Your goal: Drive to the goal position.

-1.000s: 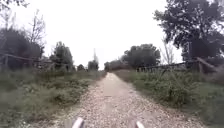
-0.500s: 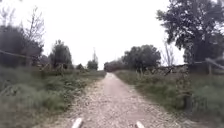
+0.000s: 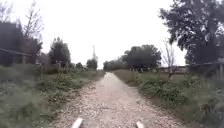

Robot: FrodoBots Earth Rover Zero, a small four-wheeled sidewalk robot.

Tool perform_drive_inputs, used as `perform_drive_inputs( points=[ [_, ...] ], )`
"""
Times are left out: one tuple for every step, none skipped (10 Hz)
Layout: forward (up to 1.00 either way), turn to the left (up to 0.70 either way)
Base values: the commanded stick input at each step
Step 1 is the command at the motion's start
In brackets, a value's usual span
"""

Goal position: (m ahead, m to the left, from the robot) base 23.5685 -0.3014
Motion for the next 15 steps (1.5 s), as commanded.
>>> perform_drive_inputs(
  points=[
    [0.67, 0.0],
    [0.67, 0.0],
    [0.67, 0.0],
    [0.67, 0.0],
    [0.67, 0.0],
    [0.67, 0.0],
    [0.67, 0.0],
    [0.67, 0.0],
    [0.67, 0.0],
    [0.67, 0.0],
    [0.67, 0.0],
    [0.67, 0.0],
    [0.67, 0.0],
    [0.67, 0.0],
    [0.67, 0.0]
  ],
)
